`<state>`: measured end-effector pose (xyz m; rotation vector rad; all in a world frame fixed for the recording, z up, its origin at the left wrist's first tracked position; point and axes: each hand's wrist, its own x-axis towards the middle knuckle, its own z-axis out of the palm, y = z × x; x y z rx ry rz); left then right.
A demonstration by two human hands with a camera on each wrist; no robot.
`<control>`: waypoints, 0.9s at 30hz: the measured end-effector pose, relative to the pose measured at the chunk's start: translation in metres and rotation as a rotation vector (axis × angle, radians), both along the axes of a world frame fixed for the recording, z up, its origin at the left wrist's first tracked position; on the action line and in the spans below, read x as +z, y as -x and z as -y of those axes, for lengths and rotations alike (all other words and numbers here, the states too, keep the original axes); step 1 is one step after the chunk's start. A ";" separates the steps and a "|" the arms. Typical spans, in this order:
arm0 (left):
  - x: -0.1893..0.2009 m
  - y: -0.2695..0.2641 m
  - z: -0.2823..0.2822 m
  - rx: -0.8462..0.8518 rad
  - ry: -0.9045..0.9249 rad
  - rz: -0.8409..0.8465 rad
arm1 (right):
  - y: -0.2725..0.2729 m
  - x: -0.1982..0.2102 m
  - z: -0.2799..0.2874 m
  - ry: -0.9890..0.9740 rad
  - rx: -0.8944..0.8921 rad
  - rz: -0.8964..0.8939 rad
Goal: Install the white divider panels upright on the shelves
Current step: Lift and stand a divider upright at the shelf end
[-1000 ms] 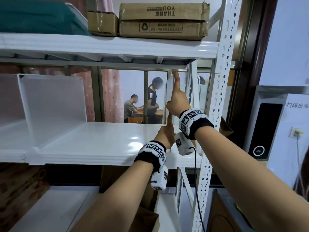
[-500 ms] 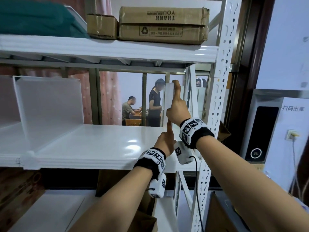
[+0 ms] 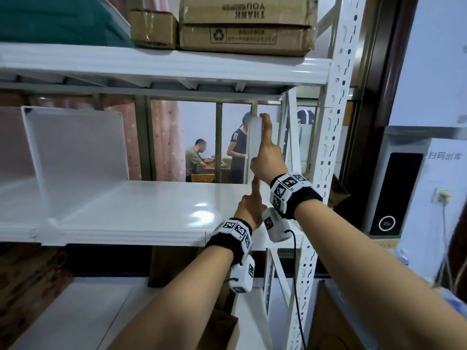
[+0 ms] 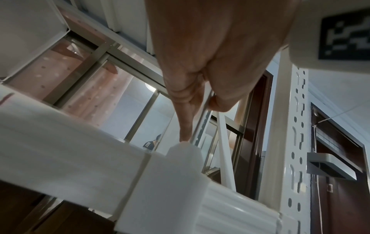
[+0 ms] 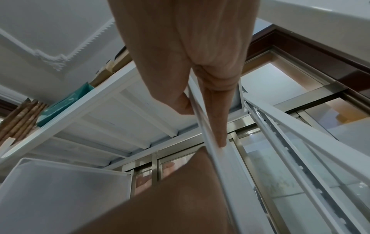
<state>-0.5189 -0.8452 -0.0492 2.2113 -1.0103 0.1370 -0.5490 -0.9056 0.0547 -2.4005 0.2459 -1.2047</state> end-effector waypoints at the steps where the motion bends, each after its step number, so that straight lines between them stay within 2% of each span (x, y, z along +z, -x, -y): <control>1: 0.002 0.001 -0.001 0.000 0.009 -0.015 | 0.000 0.001 0.000 -0.004 -0.005 0.003; 4: 0.012 0.007 -0.005 0.017 0.054 -0.012 | 0.002 0.008 -0.005 0.049 -0.037 0.043; 8: 0.032 0.009 -0.004 0.043 0.229 0.125 | 0.002 0.020 -0.007 0.219 -0.173 0.073; 14: 0.036 0.013 -0.004 0.186 0.016 0.176 | -0.001 0.026 -0.008 0.403 -0.280 -0.062; 17: 0.031 0.009 0.004 0.167 -0.088 0.212 | -0.004 0.026 -0.011 0.354 -0.268 -0.038; 21: 0.030 0.005 0.007 0.129 -0.067 0.202 | -0.006 0.024 -0.010 0.258 -0.253 0.013; 27: 0.029 -0.001 0.006 0.084 -0.081 0.214 | -0.009 0.022 -0.009 0.228 -0.216 0.041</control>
